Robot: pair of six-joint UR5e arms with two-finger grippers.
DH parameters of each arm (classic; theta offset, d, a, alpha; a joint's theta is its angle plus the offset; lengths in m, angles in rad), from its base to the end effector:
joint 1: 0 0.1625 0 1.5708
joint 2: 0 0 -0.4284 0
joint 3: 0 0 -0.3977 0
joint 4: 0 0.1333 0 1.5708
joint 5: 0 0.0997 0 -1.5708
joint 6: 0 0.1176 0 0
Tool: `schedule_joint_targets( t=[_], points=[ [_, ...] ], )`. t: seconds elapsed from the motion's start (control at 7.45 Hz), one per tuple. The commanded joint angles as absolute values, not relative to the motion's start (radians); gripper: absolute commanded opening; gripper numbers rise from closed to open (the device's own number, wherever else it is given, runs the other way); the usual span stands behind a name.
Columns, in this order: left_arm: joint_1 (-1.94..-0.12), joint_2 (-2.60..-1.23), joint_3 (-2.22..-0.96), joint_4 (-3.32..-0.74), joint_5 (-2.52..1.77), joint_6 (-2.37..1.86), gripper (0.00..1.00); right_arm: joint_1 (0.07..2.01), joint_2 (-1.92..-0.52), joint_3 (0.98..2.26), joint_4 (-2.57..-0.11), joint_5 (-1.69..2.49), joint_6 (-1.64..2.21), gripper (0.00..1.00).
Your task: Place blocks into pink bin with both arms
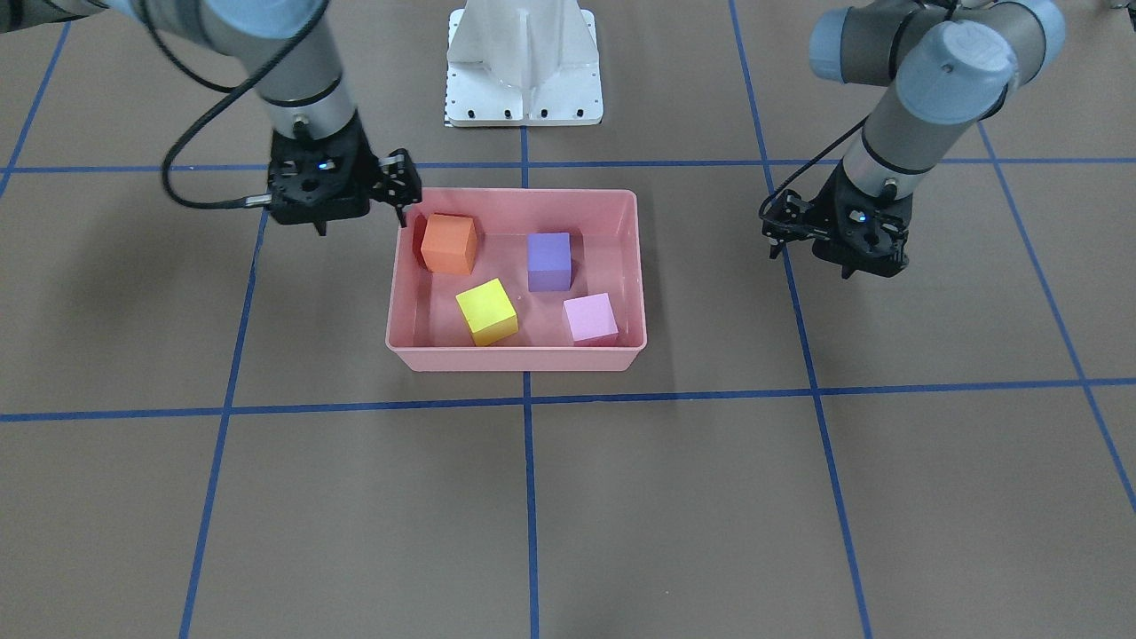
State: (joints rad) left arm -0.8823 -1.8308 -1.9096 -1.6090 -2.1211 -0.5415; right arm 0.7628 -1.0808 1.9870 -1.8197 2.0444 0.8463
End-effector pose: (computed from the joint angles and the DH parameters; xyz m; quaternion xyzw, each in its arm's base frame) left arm 0.3121 -0.4923 0.3736 0.0973 0.3846 0.1520 0.9053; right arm -0.3713 -0.4651 0.2494 0.0490 -0.3812 -0.0581 0.9213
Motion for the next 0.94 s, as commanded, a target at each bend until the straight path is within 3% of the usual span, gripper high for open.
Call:
schedule_joint_targets(
  t=[0.0, 0.54, 0.8],
  points=[
    [-1.032, -1.716, -1.924, -1.625, -2.132, -0.319, 1.0, 1.013, -1.245, 1.99, -1.818, 2.201, 0.45, 1.0],
    [-1.394, -1.582, -1.895, -1.524, -2.264, 0.16, 1.0, 1.368, -1.457, 1.832, -1.818, 2.316, -0.218, 1.0],
    [-1.535, -1.557, -1.78, -1.505, -2.272, 0.375, 1.0, 1.477, -1.514, 1.784, -1.818, 2.313, -0.319, 1.0]
  ],
)
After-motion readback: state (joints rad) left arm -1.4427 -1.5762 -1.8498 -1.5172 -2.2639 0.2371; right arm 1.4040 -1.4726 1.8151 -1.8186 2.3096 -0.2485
